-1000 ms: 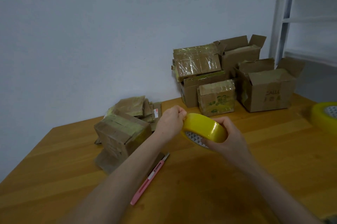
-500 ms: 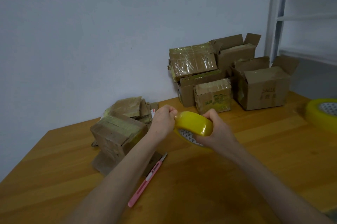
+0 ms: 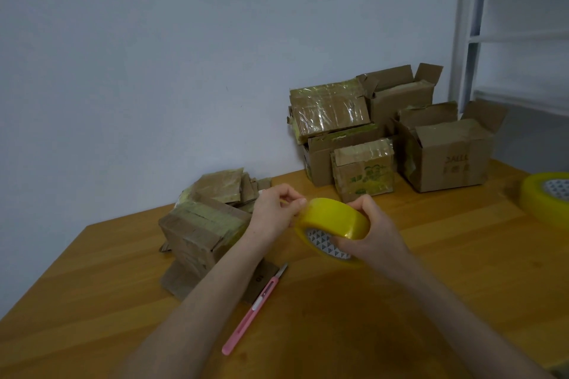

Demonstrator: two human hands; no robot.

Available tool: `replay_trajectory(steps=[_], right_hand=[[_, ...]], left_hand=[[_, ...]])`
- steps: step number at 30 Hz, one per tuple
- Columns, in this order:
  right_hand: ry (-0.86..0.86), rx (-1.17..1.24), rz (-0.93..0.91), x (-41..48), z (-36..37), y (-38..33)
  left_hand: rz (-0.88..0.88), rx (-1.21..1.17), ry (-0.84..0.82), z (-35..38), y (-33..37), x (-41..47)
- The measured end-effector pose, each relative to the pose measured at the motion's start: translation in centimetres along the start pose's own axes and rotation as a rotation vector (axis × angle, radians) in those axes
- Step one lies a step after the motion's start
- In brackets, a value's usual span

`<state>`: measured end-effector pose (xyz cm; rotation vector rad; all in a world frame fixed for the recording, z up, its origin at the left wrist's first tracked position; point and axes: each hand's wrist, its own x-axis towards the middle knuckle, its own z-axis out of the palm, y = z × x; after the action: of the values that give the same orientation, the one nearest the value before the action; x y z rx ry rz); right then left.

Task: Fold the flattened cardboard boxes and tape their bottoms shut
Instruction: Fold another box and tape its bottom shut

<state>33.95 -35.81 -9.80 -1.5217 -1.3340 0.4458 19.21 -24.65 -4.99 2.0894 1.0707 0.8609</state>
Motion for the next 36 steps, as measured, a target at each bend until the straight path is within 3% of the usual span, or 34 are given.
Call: replay_trajectory(steps=[3, 8, 13, 21, 30, 36], right_hand=[[-0.042, -0.036, -0.005, 0.1, -0.3, -0.2], [-0.045, -0.194, 0.017, 0.2, -0.9, 0.1], [-0.028, -0.116, 0.052, -0.4, -0.7, 0.3], [-0.037, -0.081, 0.106, -0.9, -0.8, -0.3], [-0.007, -0.143, 0.040, -1.8, -2.0, -1.4], [0.060, -0.213, 0.030, -1.6, -2.4, -1.0]], left_hand=[[0.056, 0.192, 0.035, 0.3, 0.1, -0.3], [0.093, 0.139, 0.080, 0.2, 0.5, -0.9], [0.031, -0.021, 0.010, -0.9, 1.2, -0.7], [0.143, 0.244, -0.141, -1.3, 1.1, -1.3], [0.206, 0.600, -0.092, -0.7, 2.3, -0.8], [0.149, 0.479, -0.009, -1.8, 1.6, -0.4]])
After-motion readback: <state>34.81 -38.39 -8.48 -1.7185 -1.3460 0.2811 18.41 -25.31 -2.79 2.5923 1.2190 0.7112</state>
